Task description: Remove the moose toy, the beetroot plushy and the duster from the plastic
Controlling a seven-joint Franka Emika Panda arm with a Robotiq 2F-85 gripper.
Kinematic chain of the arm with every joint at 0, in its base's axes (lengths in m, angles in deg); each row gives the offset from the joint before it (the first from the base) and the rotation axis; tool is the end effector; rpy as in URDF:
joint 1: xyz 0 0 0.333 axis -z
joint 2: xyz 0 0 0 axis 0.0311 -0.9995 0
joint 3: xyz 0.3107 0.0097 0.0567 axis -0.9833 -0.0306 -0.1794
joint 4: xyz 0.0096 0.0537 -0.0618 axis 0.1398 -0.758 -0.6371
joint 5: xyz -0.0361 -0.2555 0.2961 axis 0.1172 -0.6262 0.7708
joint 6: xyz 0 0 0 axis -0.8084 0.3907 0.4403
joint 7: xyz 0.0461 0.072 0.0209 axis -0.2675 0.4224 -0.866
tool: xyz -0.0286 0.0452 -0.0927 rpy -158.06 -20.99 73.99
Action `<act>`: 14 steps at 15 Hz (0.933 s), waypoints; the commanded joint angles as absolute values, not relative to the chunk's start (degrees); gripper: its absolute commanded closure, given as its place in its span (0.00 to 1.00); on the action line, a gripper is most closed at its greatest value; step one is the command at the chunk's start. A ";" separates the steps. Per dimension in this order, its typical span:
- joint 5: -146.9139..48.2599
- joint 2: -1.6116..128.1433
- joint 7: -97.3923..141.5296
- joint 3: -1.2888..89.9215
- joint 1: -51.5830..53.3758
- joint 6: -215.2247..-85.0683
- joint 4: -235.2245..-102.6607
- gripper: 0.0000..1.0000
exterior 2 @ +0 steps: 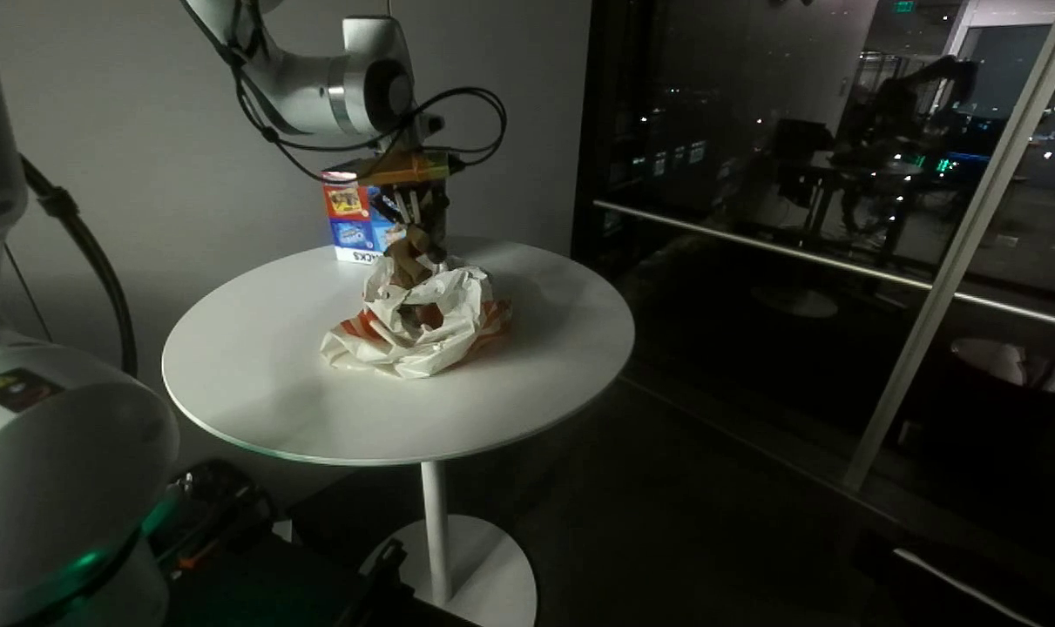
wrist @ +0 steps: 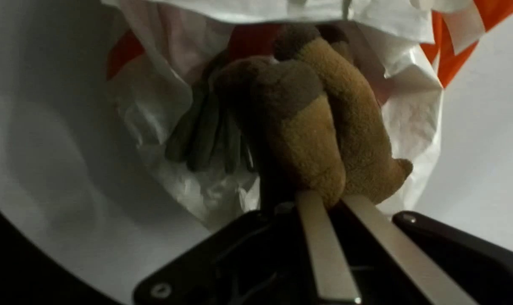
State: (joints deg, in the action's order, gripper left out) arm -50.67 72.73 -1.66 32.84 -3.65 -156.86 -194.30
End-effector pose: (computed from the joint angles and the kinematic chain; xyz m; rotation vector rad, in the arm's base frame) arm 0.5823 0.1324 0.4084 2.9152 0.9148 0.4417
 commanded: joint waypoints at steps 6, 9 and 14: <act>-21.92 90.63 -25.86 31.17 -12.75 -158.42 -204.45 0.91; -16.92 89.40 -30.83 30.25 -17.05 -158.58 -206.74 0.91; -23.33 83.26 -29.59 26.99 -18.22 -165.47 -211.04 0.91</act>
